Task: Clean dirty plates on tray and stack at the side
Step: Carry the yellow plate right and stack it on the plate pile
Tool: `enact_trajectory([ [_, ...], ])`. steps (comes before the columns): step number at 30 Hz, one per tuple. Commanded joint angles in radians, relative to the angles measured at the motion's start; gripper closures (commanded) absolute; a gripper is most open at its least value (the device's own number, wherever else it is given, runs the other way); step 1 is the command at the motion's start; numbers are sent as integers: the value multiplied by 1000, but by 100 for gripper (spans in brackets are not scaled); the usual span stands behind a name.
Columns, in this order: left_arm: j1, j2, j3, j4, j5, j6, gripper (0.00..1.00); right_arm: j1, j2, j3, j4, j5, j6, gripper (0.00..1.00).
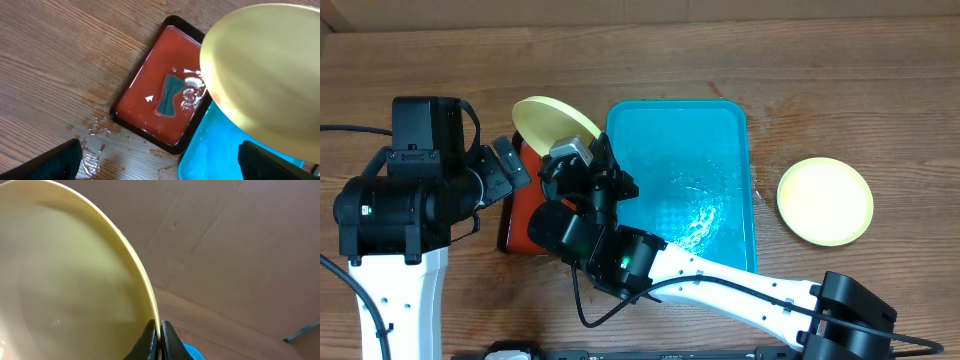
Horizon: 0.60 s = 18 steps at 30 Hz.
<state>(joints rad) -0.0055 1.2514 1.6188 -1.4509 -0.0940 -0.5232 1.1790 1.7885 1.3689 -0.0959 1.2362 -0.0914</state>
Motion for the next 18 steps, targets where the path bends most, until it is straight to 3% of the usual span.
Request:
enact_trajectory([
  [1, 5, 5, 21, 0, -13, 4, 0, -7, -38, 18, -18, -30, 96, 96],
  [7, 5, 5, 21, 0, -13, 4, 0, -85, -38, 17, -141, -242, 210, 96],
  [9, 5, 5, 21, 0, -13, 4, 0, -121, -38, 17, -201, -292, 333, 96],
  [11, 5, 5, 21, 0, -13, 4, 0, -139, -38, 17, -211, -381, 328, 96],
  [14, 5, 5, 21, 0, -13, 4, 0, -159, -52, 18, -233, -313, 384, 96],
  [16, 5, 5, 21, 0, -13, 4, 0, -169, -61, 18, -230, -431, 452, 96],
  [18, 5, 5, 21, 0, -13, 4, 0, -190, -61, 18, -234, -562, 414, 96],
])
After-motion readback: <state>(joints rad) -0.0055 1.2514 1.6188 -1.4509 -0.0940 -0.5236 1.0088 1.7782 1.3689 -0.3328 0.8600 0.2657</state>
